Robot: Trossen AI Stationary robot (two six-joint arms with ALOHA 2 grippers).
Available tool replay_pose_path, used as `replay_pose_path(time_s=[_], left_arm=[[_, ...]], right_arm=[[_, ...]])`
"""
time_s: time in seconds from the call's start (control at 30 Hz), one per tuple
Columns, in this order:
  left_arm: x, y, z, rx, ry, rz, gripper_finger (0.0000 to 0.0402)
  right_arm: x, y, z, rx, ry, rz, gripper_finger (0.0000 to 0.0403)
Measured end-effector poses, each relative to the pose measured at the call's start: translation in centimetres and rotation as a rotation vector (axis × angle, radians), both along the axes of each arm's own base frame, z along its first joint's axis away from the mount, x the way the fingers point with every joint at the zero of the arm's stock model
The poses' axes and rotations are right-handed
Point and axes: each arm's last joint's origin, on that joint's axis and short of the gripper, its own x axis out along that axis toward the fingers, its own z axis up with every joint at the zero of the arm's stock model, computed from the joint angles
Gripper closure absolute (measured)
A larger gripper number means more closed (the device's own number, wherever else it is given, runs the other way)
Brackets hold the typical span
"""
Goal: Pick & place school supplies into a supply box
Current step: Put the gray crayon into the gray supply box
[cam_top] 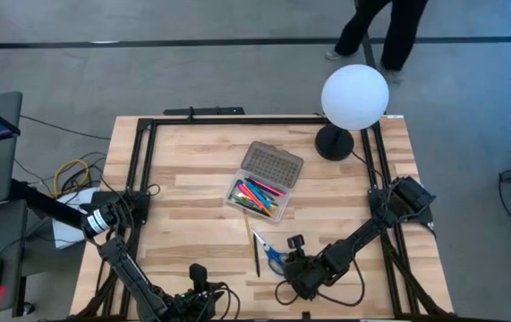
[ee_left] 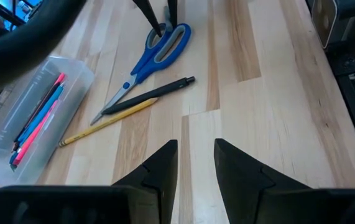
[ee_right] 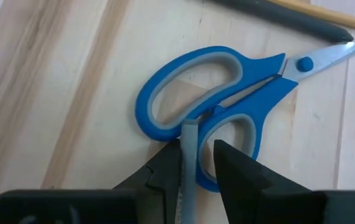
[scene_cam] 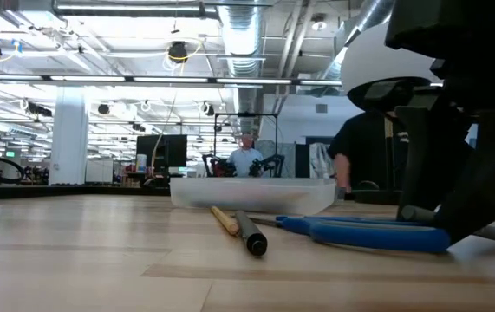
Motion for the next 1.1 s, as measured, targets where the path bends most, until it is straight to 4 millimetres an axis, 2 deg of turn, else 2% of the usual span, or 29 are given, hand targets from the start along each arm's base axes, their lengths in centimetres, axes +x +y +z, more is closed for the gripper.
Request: replay_pose_path(time_s=[0.63, 1.1], left_arm=[[-0.01, -0.01, 0.0, 0.0, 0.0, 0.0, 0.0301], [-0.01, -0.01, 0.0, -0.001, 0.001, 0.0, 0.0301]], right_arm=[[-0.33, 0.03, -0.02, -0.077, -0.028, -0.013, 0.0314], [-0.95, 0.31, -0.08, -0.11, -0.02, -0.016, 0.0349]])
